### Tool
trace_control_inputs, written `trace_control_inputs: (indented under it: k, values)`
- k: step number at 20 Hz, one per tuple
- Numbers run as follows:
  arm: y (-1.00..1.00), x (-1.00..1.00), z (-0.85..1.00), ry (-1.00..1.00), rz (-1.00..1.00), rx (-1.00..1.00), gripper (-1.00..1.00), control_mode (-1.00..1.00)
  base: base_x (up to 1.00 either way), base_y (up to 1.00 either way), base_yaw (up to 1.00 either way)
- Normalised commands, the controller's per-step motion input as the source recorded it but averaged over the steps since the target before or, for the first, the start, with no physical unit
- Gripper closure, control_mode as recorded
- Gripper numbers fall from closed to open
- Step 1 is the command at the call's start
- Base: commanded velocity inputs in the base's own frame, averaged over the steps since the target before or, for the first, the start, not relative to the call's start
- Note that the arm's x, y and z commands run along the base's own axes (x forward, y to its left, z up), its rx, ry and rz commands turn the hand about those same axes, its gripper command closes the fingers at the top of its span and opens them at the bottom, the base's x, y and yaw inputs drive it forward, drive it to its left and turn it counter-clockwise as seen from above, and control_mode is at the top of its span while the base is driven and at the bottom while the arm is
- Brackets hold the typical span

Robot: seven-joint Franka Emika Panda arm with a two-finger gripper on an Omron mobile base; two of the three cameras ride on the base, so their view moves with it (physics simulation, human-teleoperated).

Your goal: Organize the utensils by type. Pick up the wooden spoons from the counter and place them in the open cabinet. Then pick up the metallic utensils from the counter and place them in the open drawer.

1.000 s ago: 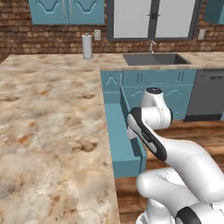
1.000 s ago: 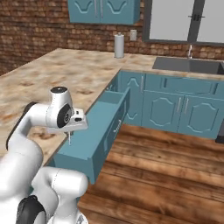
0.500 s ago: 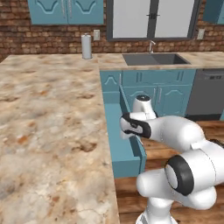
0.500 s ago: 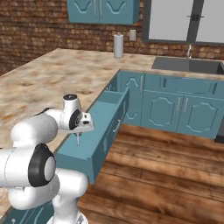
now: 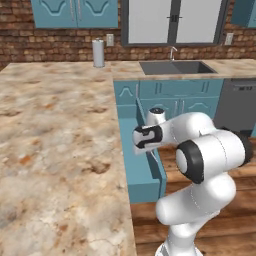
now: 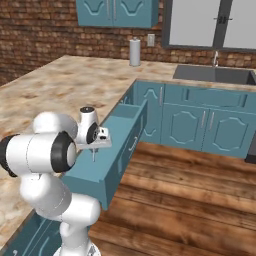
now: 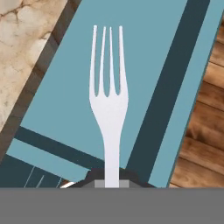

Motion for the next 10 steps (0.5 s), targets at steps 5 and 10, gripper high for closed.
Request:
trace_control_inputs:
  k: [5, 10]
  values:
    - [0.00, 0.23, -0.22, 0.02, -0.01, 0.00, 1.00, -1.00, 0.00, 0.00, 0.00]
    - [0.00, 0.22, -0.33, 0.00, -0.01, 0.00, 1.00, -1.00, 0.00, 0.00, 0.00]
